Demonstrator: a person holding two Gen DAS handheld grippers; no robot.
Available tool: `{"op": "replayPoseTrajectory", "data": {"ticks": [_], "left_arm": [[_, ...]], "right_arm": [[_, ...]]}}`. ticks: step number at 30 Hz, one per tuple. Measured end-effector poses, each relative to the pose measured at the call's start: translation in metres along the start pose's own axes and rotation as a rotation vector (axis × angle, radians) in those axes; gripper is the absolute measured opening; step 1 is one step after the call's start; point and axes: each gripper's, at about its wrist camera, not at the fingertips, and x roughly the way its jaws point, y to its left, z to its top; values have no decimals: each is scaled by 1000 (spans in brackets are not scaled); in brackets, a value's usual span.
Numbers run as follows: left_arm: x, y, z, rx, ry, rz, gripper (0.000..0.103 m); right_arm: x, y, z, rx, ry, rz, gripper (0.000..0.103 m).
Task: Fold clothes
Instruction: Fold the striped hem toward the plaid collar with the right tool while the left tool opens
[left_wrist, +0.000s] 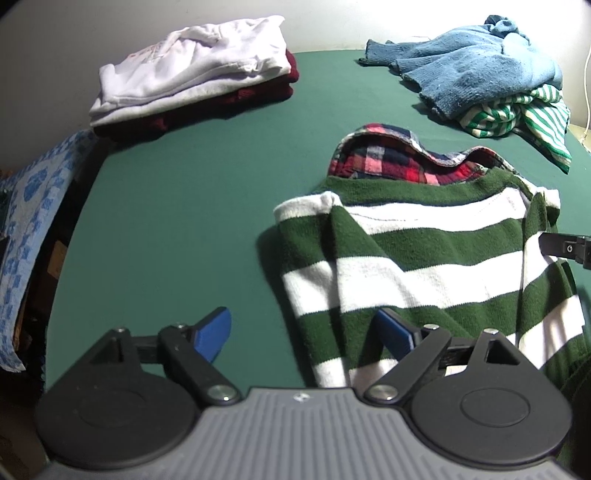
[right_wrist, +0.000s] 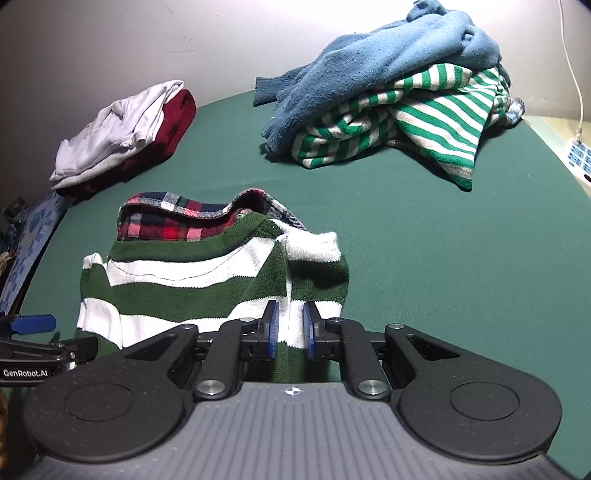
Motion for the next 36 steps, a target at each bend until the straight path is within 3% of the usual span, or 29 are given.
{"op": "replayPoseTrajectory", "data": {"ticks": [11, 19, 23, 28, 31, 36], "left_arm": [[14, 8, 13, 19, 19, -39, 102], [14, 11, 7, 20, -5, -53, 102], [8, 15, 2, 29, -33, -84, 96], [7, 25, 3, 31, -65, -123, 98], [12, 32, 7, 24, -77, -130, 98], [23, 38, 15, 43, -74, -203, 99]], "right_arm": [[7, -4, 7, -2, -15, 19, 12], [7, -2, 4, -46, -24, 19, 13], [5, -4, 4, -35, -20, 25, 14], [-5, -26, 3, 134, -18, 63, 19], [-4, -30, 4, 126, -17, 40, 33], [2, -34, 9, 103, -21, 80, 46]]}}
